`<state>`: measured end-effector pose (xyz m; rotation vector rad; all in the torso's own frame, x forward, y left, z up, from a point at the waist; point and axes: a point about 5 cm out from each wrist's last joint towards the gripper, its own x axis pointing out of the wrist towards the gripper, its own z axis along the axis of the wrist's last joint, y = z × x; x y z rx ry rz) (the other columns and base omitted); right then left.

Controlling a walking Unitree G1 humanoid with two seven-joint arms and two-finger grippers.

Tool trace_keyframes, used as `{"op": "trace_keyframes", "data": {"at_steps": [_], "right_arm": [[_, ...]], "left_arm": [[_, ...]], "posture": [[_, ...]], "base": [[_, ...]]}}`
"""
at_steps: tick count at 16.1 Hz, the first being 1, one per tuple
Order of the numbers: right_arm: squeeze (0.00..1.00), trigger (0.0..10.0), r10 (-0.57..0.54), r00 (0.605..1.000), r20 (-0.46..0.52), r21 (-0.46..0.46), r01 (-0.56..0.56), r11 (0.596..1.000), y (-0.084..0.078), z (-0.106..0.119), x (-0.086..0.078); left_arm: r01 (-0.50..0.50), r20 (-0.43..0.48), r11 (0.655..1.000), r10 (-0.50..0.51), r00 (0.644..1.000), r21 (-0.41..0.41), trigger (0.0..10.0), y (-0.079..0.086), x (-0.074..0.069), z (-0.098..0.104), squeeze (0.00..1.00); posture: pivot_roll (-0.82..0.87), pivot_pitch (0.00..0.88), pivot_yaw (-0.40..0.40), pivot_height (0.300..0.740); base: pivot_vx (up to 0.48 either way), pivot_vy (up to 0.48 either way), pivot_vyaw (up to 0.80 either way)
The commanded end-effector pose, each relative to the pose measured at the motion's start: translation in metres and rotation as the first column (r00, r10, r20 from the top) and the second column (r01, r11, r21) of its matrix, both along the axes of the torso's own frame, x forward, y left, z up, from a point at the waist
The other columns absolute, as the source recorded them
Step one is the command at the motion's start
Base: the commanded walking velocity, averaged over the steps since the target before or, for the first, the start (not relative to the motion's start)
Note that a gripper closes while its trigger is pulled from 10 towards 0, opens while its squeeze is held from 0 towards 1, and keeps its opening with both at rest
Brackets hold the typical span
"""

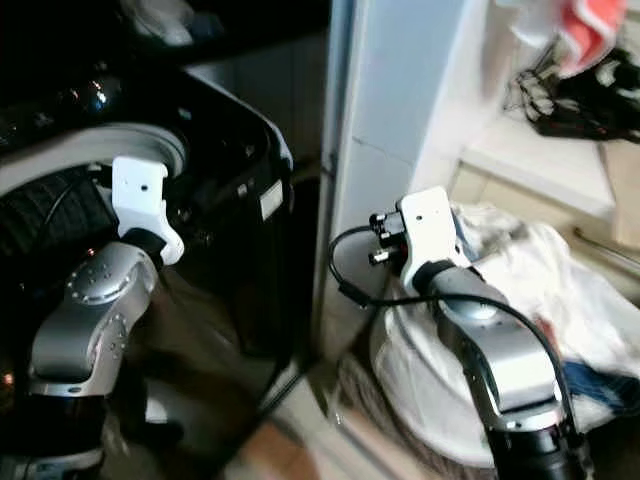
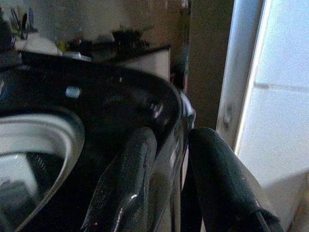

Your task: Clothes washing

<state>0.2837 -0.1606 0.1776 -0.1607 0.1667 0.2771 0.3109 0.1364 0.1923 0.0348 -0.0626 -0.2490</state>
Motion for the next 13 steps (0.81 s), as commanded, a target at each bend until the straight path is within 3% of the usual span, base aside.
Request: {"op": "trace_keyframes", "data": {"at_steps": [1,4,7,10,13], "right_arm": [[0.0,10.0,-0.062,0.998,0.004,-0.001,0.062,0.998,-0.01,0.001,0.0],[0.0,10.0,-0.178,0.984,-0.012,-0.049,0.177,0.983,-0.02,-0.006,-0.001],[0.0,10.0,-0.275,0.961,0.002,-0.085,0.275,0.958,-0.033,-0.008,0.0],[0.0,10.0,-0.291,0.956,0.042,-0.064,0.293,0.954,-0.036,-0.001,0.004],[0.0,10.0,-0.339,0.941,0.007,-0.04,0.339,0.94,-0.04,-0.005,0.005]], "left_arm": [[0.053,0.014,0.998,-0.053,0.999,-0.026,10.0,-0.009,-0.003,0.003,0.0],[0.155,0.007,0.987,-0.155,0.988,-0.042,10.0,-0.021,-0.009,0.0,0.0],[0.12,-0.009,0.993,-0.12,0.993,-0.022,10.0,-0.02,-0.006,-0.004,0.0],[0.091,-0.013,0.995,-0.091,0.996,-0.029,10.0,-0.016,-0.003,-0.005,0.0],[0.089,-0.01,0.996,-0.089,0.996,0.0,10.0,-0.016,-0.003,-0.005,0.0]], "posture": [[-0.04,0.0,-0.013,0.74],[-0.05,0.0,-0.007,0.74],[-0.05,0.0,-0.004,0.74],[-0.05,0.0,-0.006,0.74],[-0.05,0.0,-0.008,0.74]], "base": [[0.0,0.0,0.0],[0.0,0.0,0.0],[0.0,0.0,0.0],[0.0,0.0,0.0],[0.0,0.0,0.0]]}}
